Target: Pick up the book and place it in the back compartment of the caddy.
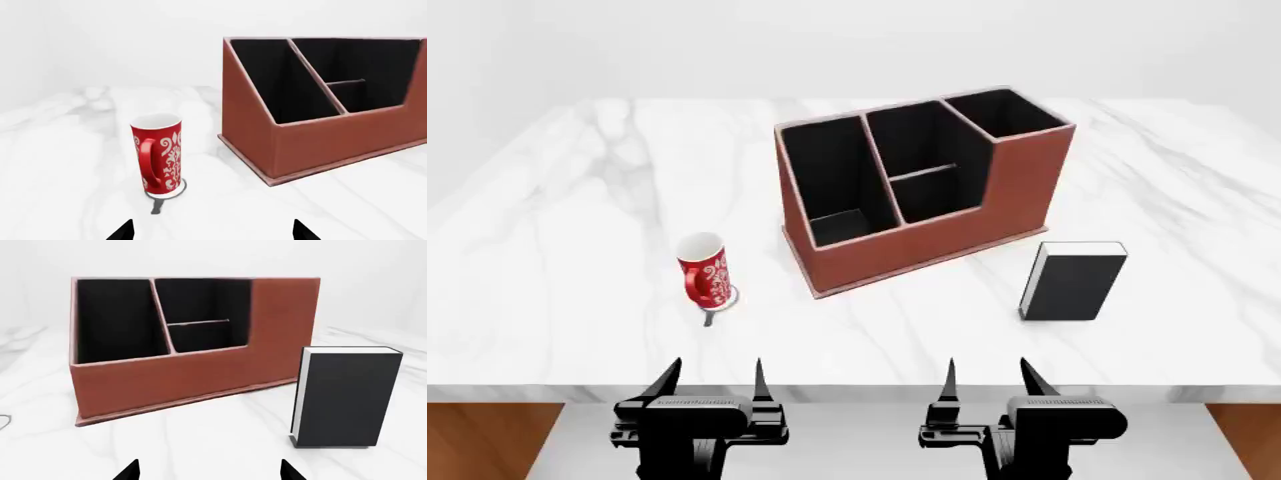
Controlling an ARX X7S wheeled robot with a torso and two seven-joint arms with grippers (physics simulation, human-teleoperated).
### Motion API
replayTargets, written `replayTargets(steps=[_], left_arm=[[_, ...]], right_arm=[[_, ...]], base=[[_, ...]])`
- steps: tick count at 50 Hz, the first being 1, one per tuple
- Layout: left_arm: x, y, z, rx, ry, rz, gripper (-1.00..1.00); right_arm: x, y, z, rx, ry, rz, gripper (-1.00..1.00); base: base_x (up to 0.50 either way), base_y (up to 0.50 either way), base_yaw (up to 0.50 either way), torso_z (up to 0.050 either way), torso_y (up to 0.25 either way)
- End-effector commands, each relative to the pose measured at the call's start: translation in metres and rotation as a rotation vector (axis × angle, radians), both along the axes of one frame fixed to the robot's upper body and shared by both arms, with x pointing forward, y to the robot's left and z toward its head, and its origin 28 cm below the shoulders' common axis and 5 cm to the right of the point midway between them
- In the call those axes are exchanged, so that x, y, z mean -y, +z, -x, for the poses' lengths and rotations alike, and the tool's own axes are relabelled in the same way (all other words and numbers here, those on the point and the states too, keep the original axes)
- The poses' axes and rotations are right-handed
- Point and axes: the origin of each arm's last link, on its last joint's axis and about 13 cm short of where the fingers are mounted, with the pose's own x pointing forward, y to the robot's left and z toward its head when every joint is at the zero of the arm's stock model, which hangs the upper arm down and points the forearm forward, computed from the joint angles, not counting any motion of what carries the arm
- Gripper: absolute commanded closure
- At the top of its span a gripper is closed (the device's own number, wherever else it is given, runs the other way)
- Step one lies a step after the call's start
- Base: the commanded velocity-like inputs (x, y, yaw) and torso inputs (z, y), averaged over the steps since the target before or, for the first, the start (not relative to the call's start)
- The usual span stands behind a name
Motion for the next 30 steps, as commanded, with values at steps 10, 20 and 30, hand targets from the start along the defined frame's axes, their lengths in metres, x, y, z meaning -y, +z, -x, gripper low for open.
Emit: replayTargets(steps=[10, 20, 30], left_arm=[[-0.0001, -0.0005, -0.0004, -0.003, -0.004, -0.002, -1.00], [0.0004, 0.0000, 0.0001, 0.003, -0.010, -0.010, -1.00], [0.0019, 0.0017, -0.0002, -0.003, -0.011, -0.023, -1.00]], right_arm=[[-0.0004, -0.0013, -0.0006, -0.008, 0.001, -0.014, -1.00], [-0.0003, -0.0019, -0.0006, -0.013, -0.004, -0.016, -1.00], [-0.0006, -0.0015, 0.0002, -0.015, 0.001, -0.021, -1.00]], base=[[0.00, 0.00, 0.00, 0.000, 0.000], [0.00, 0.00, 0.00, 0.000, 0.000], [0.00, 0.00, 0.00, 0.000, 0.000]])
